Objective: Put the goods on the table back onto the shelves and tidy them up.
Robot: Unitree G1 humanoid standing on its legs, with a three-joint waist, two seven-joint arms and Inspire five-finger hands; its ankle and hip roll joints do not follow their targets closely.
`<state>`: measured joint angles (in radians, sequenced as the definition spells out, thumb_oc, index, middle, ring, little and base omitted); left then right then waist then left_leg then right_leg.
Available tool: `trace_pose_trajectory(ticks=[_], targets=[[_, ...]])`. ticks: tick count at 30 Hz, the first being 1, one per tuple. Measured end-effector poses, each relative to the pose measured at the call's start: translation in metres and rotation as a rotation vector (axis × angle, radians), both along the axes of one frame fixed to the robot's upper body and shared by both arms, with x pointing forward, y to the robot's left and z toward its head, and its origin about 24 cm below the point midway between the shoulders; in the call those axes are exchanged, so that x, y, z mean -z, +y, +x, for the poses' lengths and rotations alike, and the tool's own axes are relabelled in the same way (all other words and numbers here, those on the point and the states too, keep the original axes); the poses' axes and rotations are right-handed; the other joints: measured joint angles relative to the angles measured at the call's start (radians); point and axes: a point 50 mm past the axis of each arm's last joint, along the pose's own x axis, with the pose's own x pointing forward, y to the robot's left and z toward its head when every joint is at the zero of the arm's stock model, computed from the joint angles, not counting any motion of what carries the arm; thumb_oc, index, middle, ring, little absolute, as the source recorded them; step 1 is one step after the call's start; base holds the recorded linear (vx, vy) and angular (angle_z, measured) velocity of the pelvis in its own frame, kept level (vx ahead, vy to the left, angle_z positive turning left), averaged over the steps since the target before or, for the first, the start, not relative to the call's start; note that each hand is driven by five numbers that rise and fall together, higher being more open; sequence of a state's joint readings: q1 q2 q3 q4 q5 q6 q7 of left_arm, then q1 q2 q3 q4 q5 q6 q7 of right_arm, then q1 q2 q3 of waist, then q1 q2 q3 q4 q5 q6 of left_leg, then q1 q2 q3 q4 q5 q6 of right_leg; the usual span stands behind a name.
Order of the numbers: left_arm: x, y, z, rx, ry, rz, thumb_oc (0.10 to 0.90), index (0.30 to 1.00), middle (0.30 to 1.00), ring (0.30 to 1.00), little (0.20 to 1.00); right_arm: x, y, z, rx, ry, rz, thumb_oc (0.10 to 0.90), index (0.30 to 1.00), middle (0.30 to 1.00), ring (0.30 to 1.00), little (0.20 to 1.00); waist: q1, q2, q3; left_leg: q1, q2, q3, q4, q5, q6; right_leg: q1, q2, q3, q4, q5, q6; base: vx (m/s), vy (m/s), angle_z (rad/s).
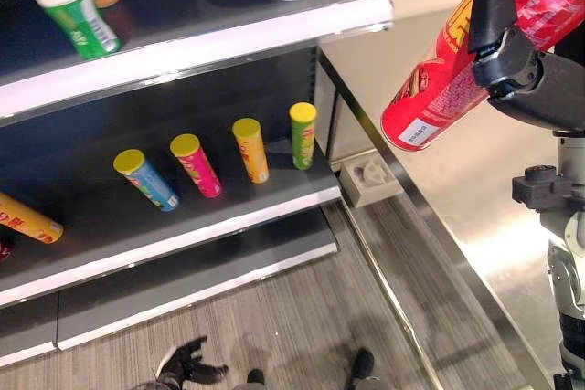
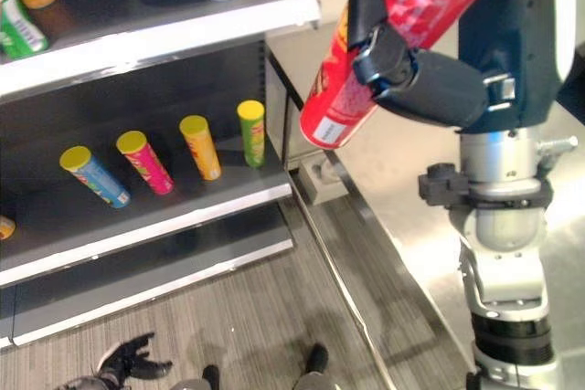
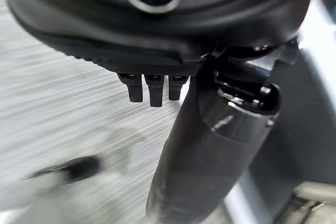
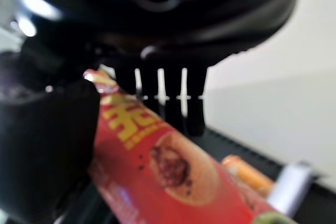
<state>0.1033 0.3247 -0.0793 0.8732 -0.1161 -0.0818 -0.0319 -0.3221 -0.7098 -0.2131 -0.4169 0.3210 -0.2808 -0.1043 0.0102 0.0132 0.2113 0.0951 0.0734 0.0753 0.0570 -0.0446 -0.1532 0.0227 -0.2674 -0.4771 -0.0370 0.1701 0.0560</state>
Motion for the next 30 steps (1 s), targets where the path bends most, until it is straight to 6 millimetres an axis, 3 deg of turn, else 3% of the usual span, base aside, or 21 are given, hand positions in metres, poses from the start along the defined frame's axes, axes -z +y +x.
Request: trace_pose_trajectory(ticks=[1, 2, 4, 8, 11, 12, 13, 14, 15, 16, 17, 19, 20, 21, 22, 23, 24, 26, 28, 29, 30], targets=[[-0.002, -0.008, 0.006, 0.052, -0.028, -0.011, 0.800, 0.900, 0.900, 0.900, 0.900, 0.007, 0.000, 0.003, -0.006, 0.020, 0.056, 0.400, 0.300, 0.300, 0.300, 0.300, 0.001, -0.019, -0.004, -0.047, -0.043, 0.032, -0.015, -0.021, 0.076, 0.000, -0.054, 0.000, 0.005, 0.026, 0.011, -0.26, 0.400, 0.29], [0.001, -0.020, 0.007, 0.094, -0.024, -0.037, 0.800, 0.900, 0.900, 0.900, 0.900, 0.005, -0.003, 0.003, 0.009, 0.021, 0.045, 0.400, 0.300, 0.300, 0.300, 0.300, -0.001, 0.028, -0.026, -0.036, -0.027, 0.043, -0.130, 0.060, 0.112, -0.006, -0.050, -0.011, 0.015, 0.026, 0.030, -0.23, 0.320, 0.18], [0.005, -0.019, -0.002, 0.076, 0.007, -0.041, 0.800, 0.900, 0.900, 0.900, 0.900, 0.018, 0.000, 0.009, 0.004, 0.088, 0.045, 0.400, 0.300, 0.300, 0.300, 0.300, 0.029, -0.005, -0.036, -0.006, -0.089, 0.060, -0.146, 0.075, 0.123, -0.015, -0.109, -0.012, 0.039, 0.055, 0.076, -0.24, 0.279, -0.13], [0.003, 0.009, -0.014, 0.031, 0.046, 0.026, 0.800, 0.900, 0.900, 0.900, 0.900, 0.027, 0.009, 0.013, -0.015, 0.130, 0.018, 0.400, 0.300, 0.300, 0.300, 0.300, 0.046, -0.054, -0.036, -0.018, -0.121, 0.079, -0.145, 0.076, 0.124, -0.058, -0.139, 0.011, 0.063, 0.106, 0.071, -0.25, 0.155, -0.15], [-0.004, 0.028, -0.016, 0.019, 0.049, 0.088, 0.800, 0.900, 0.900, 0.900, 0.900, 0.030, 0.013, 0.014, -0.027, 0.141, 0.002, 0.400, 0.300, 0.300, 0.300, 0.300, 0.064, -0.062, -0.030, -0.018, -0.110, 0.078, -0.145, 0.079, 0.131, -0.072, -0.125, 0.143, 0.090, 0.101, 0.077, -0.20, 0.091, 0.06], [-0.005, 0.032, -0.016, 0.014, 0.050, 0.100, 0.800, 0.900, 0.900, 0.900, 0.900, 0.030, 0.013, 0.014, -0.026, 0.141, 0.001, 0.400, 0.300, 0.300, 0.300, 0.300, 0.066, -0.058, -0.027, -0.016, -0.100, 0.075, -0.145, 0.079, 0.147, -0.075, -0.113, 0.178, 0.117, 0.082, 0.100, -0.21, 0.041, 0.15], [-0.006, 0.037, -0.018, 0.005, 0.055, 0.112, 0.800, 0.900, 0.900, 0.900, 0.900, 0.030, 0.012, 0.015, -0.020, 0.143, -0.002, 0.400, 0.300, 0.300, 0.300, 0.300, 0.073, -0.052, -0.021, -0.011, -0.071, 0.071, -0.140, 0.075, 0.154, -0.107, -0.093, 0.240, 0.225, 0.013, 0.159, -0.15, -0.024, 0.20], [-0.006, 0.038, -0.019, -0.005, 0.056, 0.114, 0.800, 0.900, 0.900, 0.900, 0.900, 0.030, 0.012, 0.015, -0.019, 0.145, -0.002, 0.400, 0.300, 0.300, 0.300, 0.300, 0.075, -0.044, -0.014, -0.006, -0.049, 0.066, -0.133, 0.076, 0.154, -0.120, -0.062, 0.274, 0.308, -0.073, 0.171, -0.12, -0.041, 0.30], [-0.006, 0.039, -0.021, -0.008, 0.060, 0.116, 0.800, 0.900, 0.900, 0.900, 0.900, 0.031, 0.011, 0.017, -0.015, 0.152, -0.002, 0.400, 0.300, 0.300, 0.300, 0.300, 0.073, -0.042, -0.012, -0.007, -0.024, 0.050, -0.126, 0.076, 0.153, -0.131, -0.012, 0.309, 0.413, -0.170, 0.160, -0.04, -0.143, 0.27], [-0.006, 0.040, -0.022, -0.008, 0.061, 0.118, 0.800, 0.900, 0.900, 0.900, 0.900, 0.032, 0.010, 0.017, -0.012, 0.154, -0.001, 0.400, 0.300, 0.300, 0.300, 0.300, 0.073, -0.042, -0.012, -0.006, -0.016, 0.046, -0.125, 0.077, 0.152, -0.132, 0.009, 0.322, 0.440, -0.193, 0.163, -0.03, -0.159, 0.29], [-0.001, 0.035, -0.034, -0.014, 0.090, 0.098, 0.800, 0.900, 0.900, 0.900, 0.900, 0.026, 0.011, 0.017, -0.013, 0.133, -0.008, 0.400, 0.300, 0.300, 0.300, 0.300, 0.098, -0.084, -0.026, 0.003, -0.012, 0.022, -0.132, 0.087, 0.120, -0.007, 0.081, 0.321, 0.258, -0.304, 0.084, -0.12, -0.276, 0.13], [0.010, 0.013, -0.046, -0.029, 0.127, 0.028, 0.800, 0.900, 0.900, 0.900, 0.900, 0.024, 0.011, 0.017, -0.018, 0.122, -0.001, 0.400, 0.300, 0.300, 0.300, 0.300, 0.108, -0.058, -0.030, -0.011, 0.026, 0.008, -0.126, 0.105, 0.099, 0.073, 0.141, 0.304, 0.085, -0.245, 0.050, -0.22, -0.218, 0.13], [0.013, 0.007, -0.048, -0.055, 0.126, 0.004, 0.800, 0.900, 0.900, 0.900, 0.900, 0.025, 0.010, 0.018, -0.019, 0.129, 0.006, 0.400, 0.300, 0.300, 0.300, 0.300, 0.106, -0.059, -0.032, -0.031, 0.039, -0.006, -0.110, 0.112, 0.091, 0.097, 0.163, 0.293, 0.022, -0.211, 0.043, -0.20, -0.127, 0.21], [0.011, 0.009, -0.046, -0.087, 0.109, 0.004, 0.800, 0.900, 0.900, 0.900, 0.900, 0.027, 0.012, 0.018, -0.027, 0.140, 0.001, 0.400, 0.300, 0.300, 0.300, 0.300, 0.120, -0.061, -0.033, -0.082, 0.066, -0.016, -0.075, 0.118, 0.082, 0.108, 0.198, 0.286, -0.055, -0.166, 0.017, -0.30, -0.091, 0.34], [0.011, 0.008, -0.044, -0.082, 0.105, 0.001, 0.800, 0.900, 0.900, 0.900, 0.900, 0.031, 0.016, 0.021, -0.043, 0.167, -0.009, 0.400, 0.300, 0.300, 0.300, 0.300, 0.122, -0.056, -0.030, -0.124, 0.084, -0.033, -0.042, 0.137, 0.064, 0.094, 0.219, 0.269, -0.056, -0.160, 0.006, -0.32, -0.030, 0.42], [0.012, 0.006, -0.044, -0.079, 0.106, -0.005, 0.800, 0.900, 0.900, 0.900, 0.900, 0.035, 0.017, 0.022, -0.049, 0.189, -0.020, 0.400, 0.300, 0.300, 0.300, 0.300, 0.122, -0.049, -0.029, -0.159, 0.089, -0.034, -0.016, 0.152, 0.049, 0.096, 0.230, 0.247, -0.055, -0.158, 0.001, -0.36, 0.029, 0.90], [0.010, 0.005, -0.035, -0.074, 0.085, -0.005, 0.800, 0.900, 0.900, 0.900, 0.900, 0.037, 0.015, 0.021, -0.036, 0.201, -0.029, 0.400, 0.300, 0.300, 0.300, 0.300, 0.097, -0.047, -0.029, -0.221, 0.083, -0.040, 0.037, 0.168, 0.028, 0.097, 0.229, 0.197, -0.055, -0.159, -0.002, -0.20, 0.091, 1.37], [0.005, 0.001, -0.015, -0.045, 0.030, -0.009, 0.800, 0.900, 0.900, 0.900, 0.900, 0.036, 0.014, 0.022, -0.007, 0.222, -0.103, 0.400, 0.300, 0.300, 0.300, 0.300, 0.090, -0.036, -0.020, -0.250, 0.084, -0.020, -0.009, 0.239, 0.023, 0.083, 0.219, 0.133, -0.055, -0.161, -0.021, -0.10, 0.136, 1.08], [0.007, -0.003, -0.017, -0.027, 0.042, -0.013, 0.800, 0.900, 0.900, 0.900, 0.900, 0.046, 0.026, 0.025, -0.047, 0.256, -0.129, 0.400, 0.300, 0.300, 0.300, 0.300, 0.110, -0.050, -0.010, -0.215, 0.083, -0.004, -0.032, 0.195, 0.064, 0.079, 0.199, 0.133, -0.055, -0.154, -0.044, -0.10, 0.252, 0.08], [0.005, 0.003, -0.015, -0.045, 0.039, -0.002, 0.800, 0.900, 0.900, 0.900, 0.900, 0.051, 0.034, 0.026, -0.063, 0.273, -0.162, 0.400, 0.300, 0.300, 0.300, 0.300, 0.101, -0.071, 0.002, -0.196, 0.099, -0.049, 0.002, 0.167, 0.027, 0.077, 0.167, 0.127, -0.052, -0.143, -0.036, -0.08, 0.256, 0.12], [0.004, 0.009, -0.015, -0.052, 0.039, 0.021, 0.800, 0.900, 0.900, 0.900, 0.900, 0.054, 0.037, 0.027, -0.065, 0.280, -0.178, 0.400, 0.300, 0.300, 0.300, 0.300, 0.093, -0.075, 0.005, -0.184, 0.131, -0.067, 0.013, 0.153, 0.008, 0.074, 0.147, 0.125, -0.047, -0.139, -0.030, -0.03, 0.451, 0.23]])
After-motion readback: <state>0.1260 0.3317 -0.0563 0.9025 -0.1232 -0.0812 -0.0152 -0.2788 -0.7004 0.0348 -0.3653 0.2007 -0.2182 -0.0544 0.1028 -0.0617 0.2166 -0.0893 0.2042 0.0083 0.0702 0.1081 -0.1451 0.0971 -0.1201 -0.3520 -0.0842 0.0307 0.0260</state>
